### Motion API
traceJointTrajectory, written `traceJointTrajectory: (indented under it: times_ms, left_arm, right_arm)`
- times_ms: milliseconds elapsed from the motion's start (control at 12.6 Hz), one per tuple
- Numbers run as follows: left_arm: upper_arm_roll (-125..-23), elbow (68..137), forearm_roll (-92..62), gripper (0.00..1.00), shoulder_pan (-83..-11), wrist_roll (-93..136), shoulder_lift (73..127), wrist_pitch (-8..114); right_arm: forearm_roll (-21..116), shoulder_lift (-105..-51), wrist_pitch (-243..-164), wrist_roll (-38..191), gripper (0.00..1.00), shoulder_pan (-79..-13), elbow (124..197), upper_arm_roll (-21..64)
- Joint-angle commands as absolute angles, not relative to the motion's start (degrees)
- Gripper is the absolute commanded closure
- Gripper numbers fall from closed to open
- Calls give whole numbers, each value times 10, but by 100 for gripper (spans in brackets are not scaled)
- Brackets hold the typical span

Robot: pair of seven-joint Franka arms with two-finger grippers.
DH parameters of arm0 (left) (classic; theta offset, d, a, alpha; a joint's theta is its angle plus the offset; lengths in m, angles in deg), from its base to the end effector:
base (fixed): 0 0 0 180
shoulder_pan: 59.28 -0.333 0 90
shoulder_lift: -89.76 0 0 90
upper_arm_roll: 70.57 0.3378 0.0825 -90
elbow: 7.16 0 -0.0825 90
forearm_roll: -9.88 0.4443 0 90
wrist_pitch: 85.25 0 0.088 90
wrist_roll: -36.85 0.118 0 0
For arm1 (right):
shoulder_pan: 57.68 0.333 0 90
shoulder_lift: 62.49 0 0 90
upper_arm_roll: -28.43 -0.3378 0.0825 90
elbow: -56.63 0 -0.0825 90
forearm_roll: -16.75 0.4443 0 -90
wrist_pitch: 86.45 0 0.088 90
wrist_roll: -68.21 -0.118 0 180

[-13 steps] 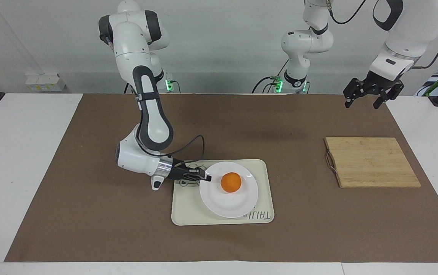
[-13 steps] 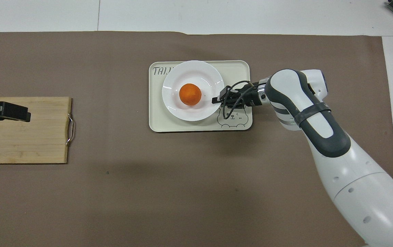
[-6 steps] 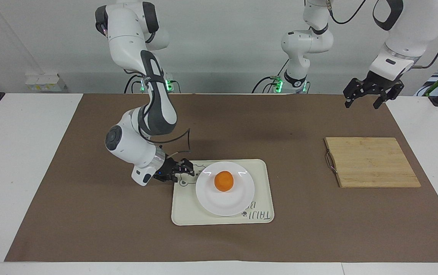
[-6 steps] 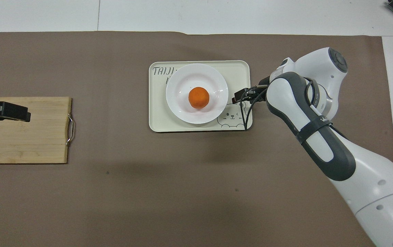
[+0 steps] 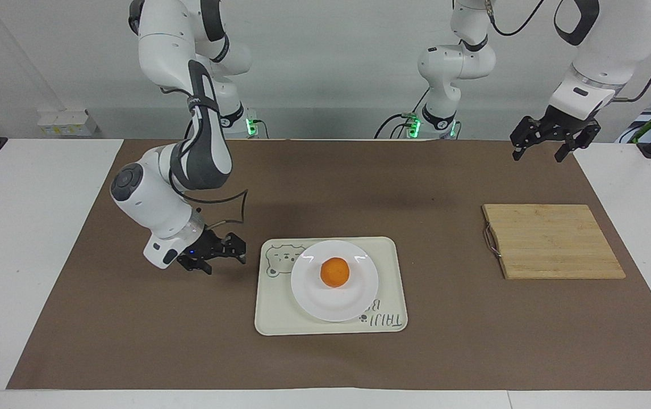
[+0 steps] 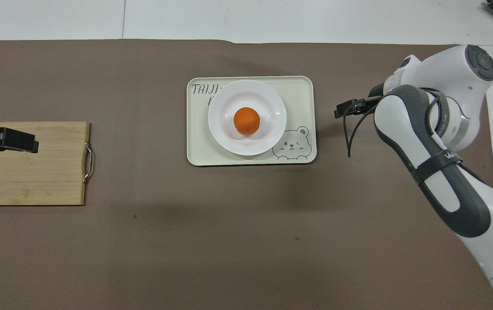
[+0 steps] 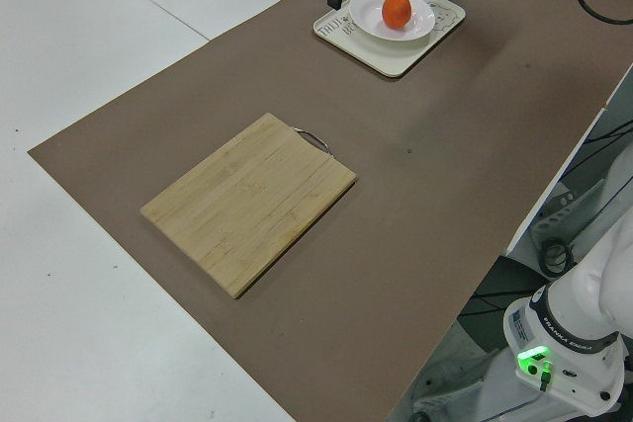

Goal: Place orange and plate with both arms

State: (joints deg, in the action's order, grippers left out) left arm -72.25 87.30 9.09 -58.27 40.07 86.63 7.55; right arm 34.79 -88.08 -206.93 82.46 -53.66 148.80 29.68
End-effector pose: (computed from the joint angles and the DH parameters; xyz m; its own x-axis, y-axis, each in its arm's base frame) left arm 0.6003 -0.0302 0.6313 0.9944 -0.1023 0.0263 -0.1026 -0.9947 0.0107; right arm 0.7449 0.0556 0.3568 0.9869 0.1326 0.0914 0.1517 -0.9562 -0.2503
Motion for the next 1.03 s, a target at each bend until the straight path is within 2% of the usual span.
traceJointTrajectory:
  times_ms: [0, 159, 318, 556, 953]
  left_arm:
    - [-727, 869, 83, 0, -590, 397, 863, 70]
    - [-727, 869, 83, 0, -590, 397, 863, 70]
    - [-727, 869, 83, 0, -590, 397, 863, 70]
    - [-727, 869, 84, 0, -590, 397, 863, 70]
    - [-727, 869, 83, 0, -590, 397, 863, 70]
  right_arm:
    - [281, -851, -2068, 783, 0, -550, 1495, 305]
    - [240, -830, -2056, 761, 0, -551, 1494, 317]
    - [225, -804, -2005, 737, 0, -551, 1492, 342]
    - [166, -745, -1963, 736, 0, -556, 1493, 352]
    - [165, -653, -1864, 704, 0, -564, 1494, 350]
